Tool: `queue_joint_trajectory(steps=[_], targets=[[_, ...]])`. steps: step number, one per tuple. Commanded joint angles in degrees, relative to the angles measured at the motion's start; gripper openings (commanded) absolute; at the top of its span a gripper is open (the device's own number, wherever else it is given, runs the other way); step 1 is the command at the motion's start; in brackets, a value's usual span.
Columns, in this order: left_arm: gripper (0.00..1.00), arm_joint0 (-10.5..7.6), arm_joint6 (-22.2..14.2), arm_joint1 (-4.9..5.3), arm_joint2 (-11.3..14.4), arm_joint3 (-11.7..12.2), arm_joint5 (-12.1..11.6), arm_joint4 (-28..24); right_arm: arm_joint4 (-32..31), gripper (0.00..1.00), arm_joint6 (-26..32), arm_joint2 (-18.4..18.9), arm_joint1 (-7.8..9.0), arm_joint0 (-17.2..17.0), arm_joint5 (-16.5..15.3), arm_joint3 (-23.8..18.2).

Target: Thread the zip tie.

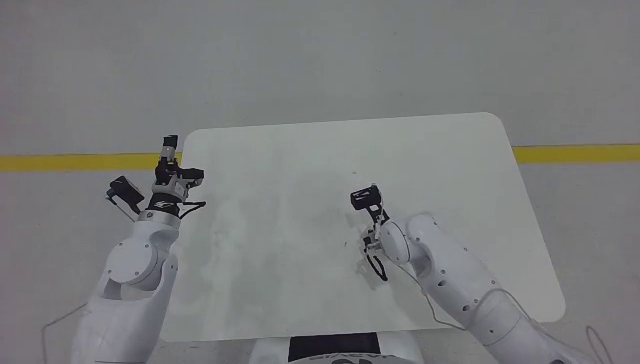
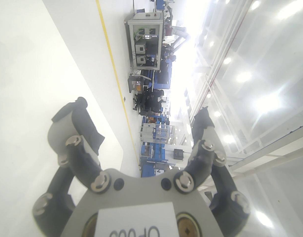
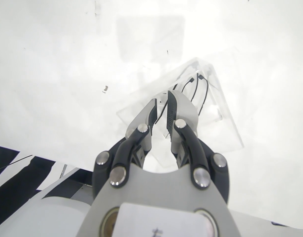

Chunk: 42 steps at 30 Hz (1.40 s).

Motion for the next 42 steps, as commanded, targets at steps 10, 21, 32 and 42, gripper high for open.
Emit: queue_joint_trajectory(steps=[10,21,32,42], targets=[[1.00,0.00,0.00,0.00,0.00,0.00,0.00,0.00,-3.19,0.09,0.98,-0.87,-0.86,0.55,0.00,1.05],[1.00,0.00,0.00,0.00,0.00,0.00,0.00,0.00,-3.87,0.00,1.65,-0.57,-1.57,0.41,0.00,1.95],[1.00,0.00,0.00,0.00,0.00,0.00,0.00,0.00,-3.62,0.00,4.57,3.03,-1.20,-1.88,-1.46,-5.70],[1.00,0.00,0.00,0.00,0.00,0.00,0.00,0.00,2.23,0.00,6.34,8.83,-0.30,-5.05,-5.15,-11.77]])
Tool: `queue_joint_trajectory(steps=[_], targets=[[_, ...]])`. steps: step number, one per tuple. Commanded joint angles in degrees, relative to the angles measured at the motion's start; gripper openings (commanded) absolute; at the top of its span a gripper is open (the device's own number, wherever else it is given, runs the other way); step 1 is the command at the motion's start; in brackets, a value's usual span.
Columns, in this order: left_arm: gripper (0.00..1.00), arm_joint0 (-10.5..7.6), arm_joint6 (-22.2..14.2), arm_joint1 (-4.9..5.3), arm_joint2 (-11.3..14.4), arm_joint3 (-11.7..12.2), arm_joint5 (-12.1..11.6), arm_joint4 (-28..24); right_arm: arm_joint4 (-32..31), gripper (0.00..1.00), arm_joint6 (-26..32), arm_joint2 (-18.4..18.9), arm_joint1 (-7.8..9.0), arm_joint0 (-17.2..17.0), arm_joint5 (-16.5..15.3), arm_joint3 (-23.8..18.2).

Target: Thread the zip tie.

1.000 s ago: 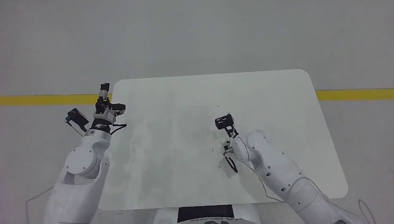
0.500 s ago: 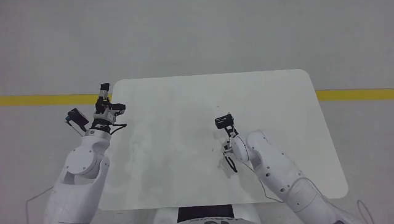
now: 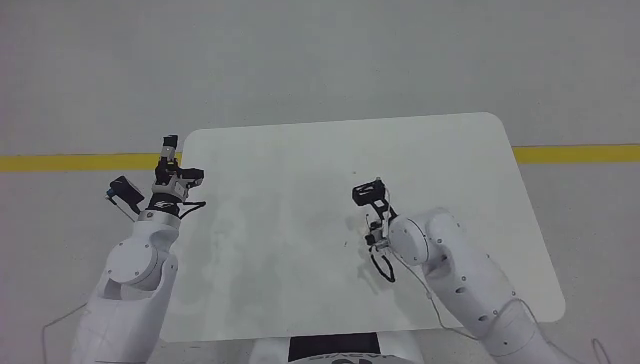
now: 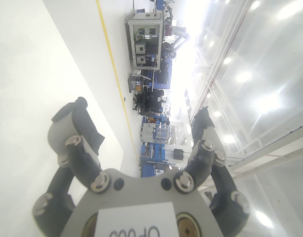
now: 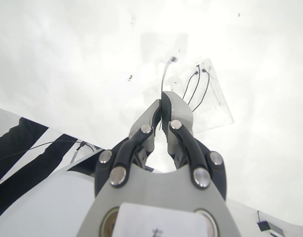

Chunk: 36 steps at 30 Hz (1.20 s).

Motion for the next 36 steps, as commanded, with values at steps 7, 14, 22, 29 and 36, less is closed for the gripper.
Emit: queue_joint_trajectory(steps=[7,14,22,29,36], targets=[[1.00,0.00,0.00,0.00,0.00,0.00,0.00,0.00,6.40,0.00,-0.38,4.69,0.57,-2.31,-1.42,-3.61],[1.00,0.00,0.00,0.00,0.00,0.00,0.00,0.00,17.00,0.00,-7.30,9.23,0.64,-4.95,-1.57,-5.05],[1.00,0.00,0.00,0.00,0.00,0.00,0.00,0.00,17.50,0.00,-7.64,9.41,0.64,-5.07,-1.65,-5.03],[1.00,0.00,0.00,0.00,0.00,0.00,0.00,0.00,17.33,0.00,-9.14,9.35,0.67,-5.44,-2.02,-4.31],[1.00,0.00,0.00,0.00,0.00,0.00,0.00,0.00,20.81,0.00,-13.62,10.72,0.73,-6.96,-0.05,-4.02]])
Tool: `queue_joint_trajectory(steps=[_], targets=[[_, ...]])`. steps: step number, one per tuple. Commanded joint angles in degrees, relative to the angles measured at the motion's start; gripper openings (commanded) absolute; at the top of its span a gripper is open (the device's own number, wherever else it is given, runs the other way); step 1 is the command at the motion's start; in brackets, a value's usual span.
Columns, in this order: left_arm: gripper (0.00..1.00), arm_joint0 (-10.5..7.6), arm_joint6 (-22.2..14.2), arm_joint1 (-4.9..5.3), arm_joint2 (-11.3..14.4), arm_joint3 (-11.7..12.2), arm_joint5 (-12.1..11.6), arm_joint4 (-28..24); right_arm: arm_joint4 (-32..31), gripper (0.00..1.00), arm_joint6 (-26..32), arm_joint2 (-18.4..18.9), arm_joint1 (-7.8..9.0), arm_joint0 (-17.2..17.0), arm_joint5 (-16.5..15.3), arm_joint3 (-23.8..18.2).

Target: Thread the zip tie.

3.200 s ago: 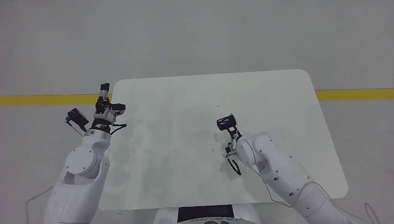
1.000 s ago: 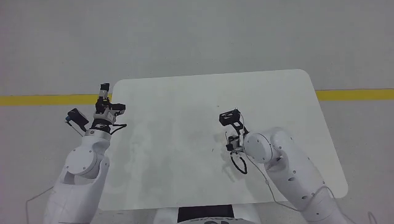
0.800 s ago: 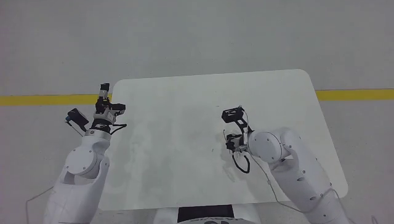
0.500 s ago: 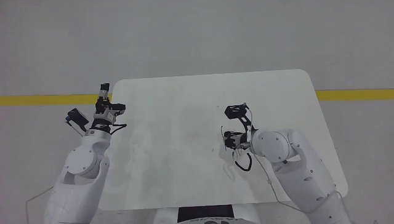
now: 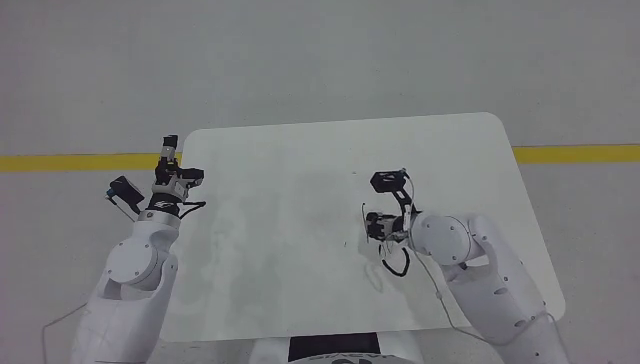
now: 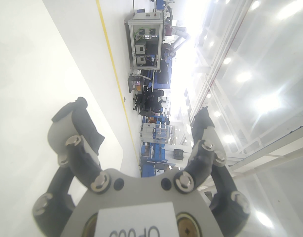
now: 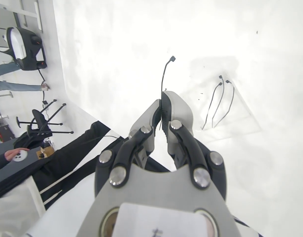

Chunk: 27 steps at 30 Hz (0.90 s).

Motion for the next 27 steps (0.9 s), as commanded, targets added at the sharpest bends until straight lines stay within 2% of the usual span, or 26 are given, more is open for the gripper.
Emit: queue_joint_trajectory(steps=[1,5,14,27], targets=[[1.00,0.00,0.00,0.00,0.00,0.00,0.00,0.00,2.25,0.00,-1.74,0.31,-0.09,-0.34,0.49,-0.60],[1.00,0.00,0.00,0.00,0.00,0.00,0.00,0.00,6.70,0.00,-6.01,-0.05,-0.41,-0.20,0.14,-0.82],[1.00,0.00,0.00,0.00,0.00,0.00,0.00,0.00,18.07,0.00,-20.44,-3.42,-2.07,2.54,0.58,0.33],[1.00,0.00,0.00,0.00,0.00,0.00,0.00,0.00,18.10,0.00,-20.98,-3.87,-2.16,2.92,0.42,0.46]])
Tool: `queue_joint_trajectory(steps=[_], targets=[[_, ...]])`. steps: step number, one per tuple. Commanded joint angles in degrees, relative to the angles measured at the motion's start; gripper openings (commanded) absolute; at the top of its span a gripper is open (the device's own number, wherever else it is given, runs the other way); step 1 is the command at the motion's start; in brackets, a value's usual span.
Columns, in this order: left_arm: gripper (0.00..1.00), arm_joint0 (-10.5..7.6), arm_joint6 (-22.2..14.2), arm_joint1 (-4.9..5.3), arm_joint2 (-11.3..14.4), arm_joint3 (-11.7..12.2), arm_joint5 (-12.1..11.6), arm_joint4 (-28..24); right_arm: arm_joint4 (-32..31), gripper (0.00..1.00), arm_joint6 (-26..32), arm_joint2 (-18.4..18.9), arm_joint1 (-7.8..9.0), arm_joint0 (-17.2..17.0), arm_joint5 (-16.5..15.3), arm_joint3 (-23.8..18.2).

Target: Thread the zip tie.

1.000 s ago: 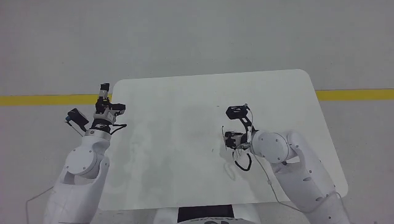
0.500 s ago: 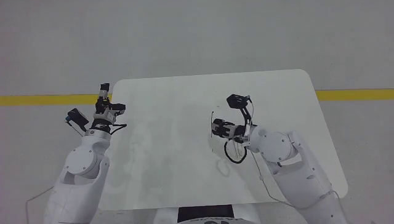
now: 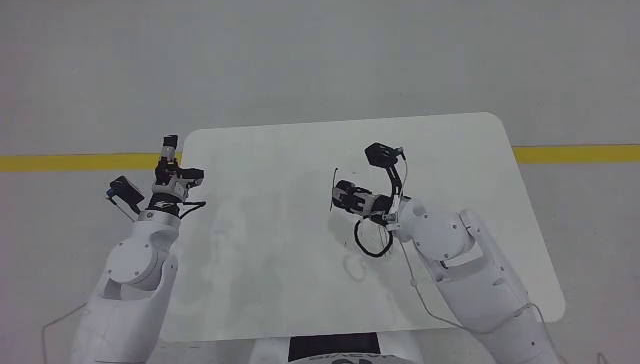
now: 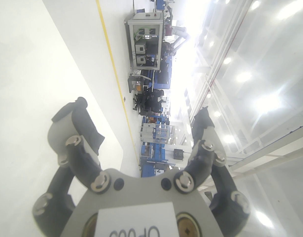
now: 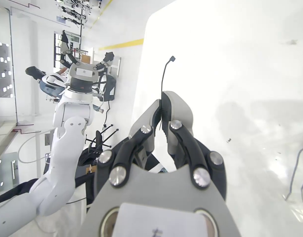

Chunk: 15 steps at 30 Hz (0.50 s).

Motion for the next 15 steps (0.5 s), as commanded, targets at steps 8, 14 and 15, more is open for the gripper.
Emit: queue_joint_trajectory(steps=[8,14,15], targets=[[1.00,0.00,0.00,0.00,0.00,0.00,0.00,0.00,2.60,0.00,-4.73,-1.55,-0.59,1.17,1.32,0.51],[1.00,0.00,0.00,0.00,0.00,0.00,0.00,0.00,7.08,0.00,-11.87,-2.74,-1.58,2.95,3.85,3.69],[1.00,0.00,0.00,0.00,0.00,0.00,0.00,0.00,7.03,0.00,-12.87,-3.20,-1.73,3.31,4.46,4.14]])
